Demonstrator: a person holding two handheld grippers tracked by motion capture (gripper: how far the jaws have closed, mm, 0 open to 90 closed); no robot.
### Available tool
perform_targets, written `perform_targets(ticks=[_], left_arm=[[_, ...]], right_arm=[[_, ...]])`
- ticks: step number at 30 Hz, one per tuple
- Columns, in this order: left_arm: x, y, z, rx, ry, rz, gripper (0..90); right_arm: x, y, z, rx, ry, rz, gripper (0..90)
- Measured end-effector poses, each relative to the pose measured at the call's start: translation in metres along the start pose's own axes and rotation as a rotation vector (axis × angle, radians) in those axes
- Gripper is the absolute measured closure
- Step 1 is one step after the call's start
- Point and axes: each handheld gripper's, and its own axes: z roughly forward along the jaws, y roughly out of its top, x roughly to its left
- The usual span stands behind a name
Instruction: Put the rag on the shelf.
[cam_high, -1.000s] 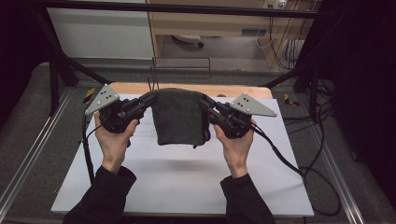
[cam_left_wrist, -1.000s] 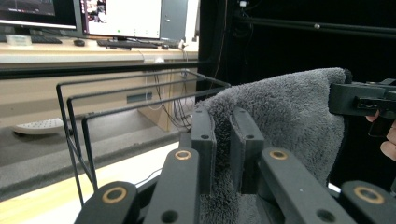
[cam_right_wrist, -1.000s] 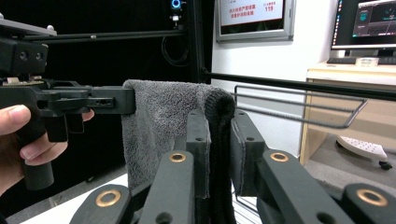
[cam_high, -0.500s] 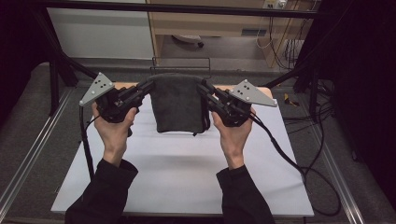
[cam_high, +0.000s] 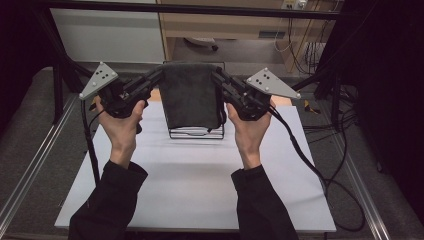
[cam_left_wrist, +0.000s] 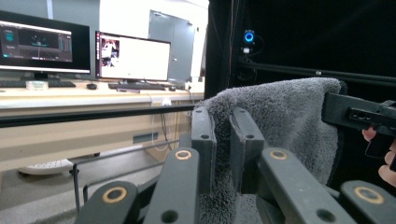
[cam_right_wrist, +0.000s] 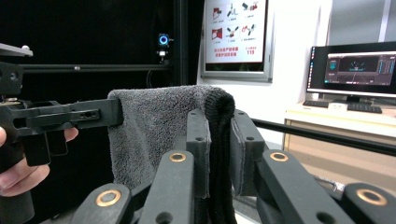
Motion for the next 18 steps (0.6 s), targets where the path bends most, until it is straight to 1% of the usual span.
perform_targets(ticks=[6,9,18], left_arm=[[0.002,0.013,0.005,-0.023,0.006,0.011,81.2],[0.003,0.02,0.009,-0.031,0.011,0.013,81.2],[0.008,0.04,0.02,-0.053,0.02,0.014,81.2]], right_arm=[[-0.002,0.011,0.005,-0.022,-0.004,-0.012,80.5],[-0.003,0.017,0.009,-0.029,-0.008,-0.022,80.5],[-0.009,0.034,0.021,-0.056,-0.018,-0.031,80.5]])
